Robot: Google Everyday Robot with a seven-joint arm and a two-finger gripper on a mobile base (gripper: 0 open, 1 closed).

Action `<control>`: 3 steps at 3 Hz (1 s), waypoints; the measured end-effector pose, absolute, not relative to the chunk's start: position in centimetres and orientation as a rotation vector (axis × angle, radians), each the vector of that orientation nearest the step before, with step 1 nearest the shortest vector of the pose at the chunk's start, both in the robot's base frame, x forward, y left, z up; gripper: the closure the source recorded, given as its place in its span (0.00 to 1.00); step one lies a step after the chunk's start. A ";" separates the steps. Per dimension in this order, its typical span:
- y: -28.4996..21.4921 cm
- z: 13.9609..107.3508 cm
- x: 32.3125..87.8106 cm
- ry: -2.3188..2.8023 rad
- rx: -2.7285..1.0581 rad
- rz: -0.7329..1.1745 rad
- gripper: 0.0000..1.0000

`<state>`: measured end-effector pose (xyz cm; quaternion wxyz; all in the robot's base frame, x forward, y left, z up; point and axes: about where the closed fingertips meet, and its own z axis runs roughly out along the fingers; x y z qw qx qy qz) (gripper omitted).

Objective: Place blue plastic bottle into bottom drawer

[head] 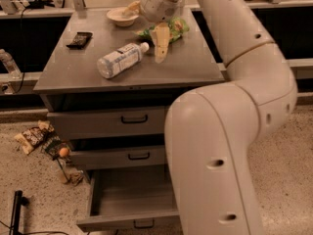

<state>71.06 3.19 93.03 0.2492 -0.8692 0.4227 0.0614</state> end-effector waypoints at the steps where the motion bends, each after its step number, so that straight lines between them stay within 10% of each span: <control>1: 5.8 93.3 73.0 1.115 -2.364 0.120 0.00; 3: 9.1 91.0 74.6 1.115 -2.427 0.082 0.00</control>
Offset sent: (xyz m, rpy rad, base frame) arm 0.0576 0.0101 0.0285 -0.2334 0.1878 0.1326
